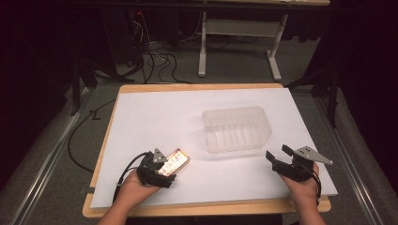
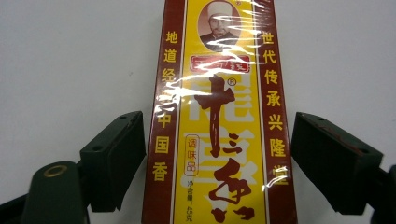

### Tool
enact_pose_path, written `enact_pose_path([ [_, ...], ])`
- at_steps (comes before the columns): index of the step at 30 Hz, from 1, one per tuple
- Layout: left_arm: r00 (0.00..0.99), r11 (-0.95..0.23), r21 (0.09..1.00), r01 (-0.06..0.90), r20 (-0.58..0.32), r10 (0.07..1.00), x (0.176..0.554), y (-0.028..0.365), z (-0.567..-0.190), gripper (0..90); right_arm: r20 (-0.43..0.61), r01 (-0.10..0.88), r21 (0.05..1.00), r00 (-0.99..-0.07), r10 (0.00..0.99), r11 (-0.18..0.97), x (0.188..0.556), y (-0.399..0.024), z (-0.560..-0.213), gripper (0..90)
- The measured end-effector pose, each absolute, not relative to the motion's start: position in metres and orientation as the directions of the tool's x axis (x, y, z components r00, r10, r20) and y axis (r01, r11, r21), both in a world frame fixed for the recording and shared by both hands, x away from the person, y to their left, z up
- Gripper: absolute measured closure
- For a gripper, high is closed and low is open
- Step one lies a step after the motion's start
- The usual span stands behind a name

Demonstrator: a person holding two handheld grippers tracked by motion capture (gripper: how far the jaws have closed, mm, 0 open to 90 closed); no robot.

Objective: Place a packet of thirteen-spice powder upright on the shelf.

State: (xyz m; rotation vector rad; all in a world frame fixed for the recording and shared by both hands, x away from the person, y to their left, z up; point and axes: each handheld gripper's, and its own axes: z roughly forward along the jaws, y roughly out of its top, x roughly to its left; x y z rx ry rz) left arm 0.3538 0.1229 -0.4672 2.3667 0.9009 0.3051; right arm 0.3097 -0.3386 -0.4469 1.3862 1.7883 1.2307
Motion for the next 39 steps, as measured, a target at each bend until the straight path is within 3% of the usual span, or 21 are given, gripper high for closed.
enact_pose_path([
  [11,0.752,-0.606,0.585,0.54,-0.01,0.659,0.354,0.123,-0.468,24.6,0.119,0.443,0.896,-0.306,0.944,0.031,0.31,-0.34,-0.449,25.6],
  [15,0.75,-0.6,0.588,0.542,-0.016,0.661,0.353,0.125,-0.467,31.8,0.12,0.441,0.897,-0.309,0.943,0.031,0.311,-0.34,-0.45,25.0],
  [27,0.743,-0.587,0.592,0.552,-0.03,0.669,0.353,0.124,-0.464,32.6,0.145,0.44,0.898,-0.317,0.937,0.01,0.31,-0.341,-0.45,23.7],
  [39,0.754,-0.551,0.665,0.504,-0.028,0.656,0.348,0.123,-0.454,32.6,0.141,0.418,0.908,-0.354,0.924,0.021,0.309,-0.336,-0.449,29.6],
])
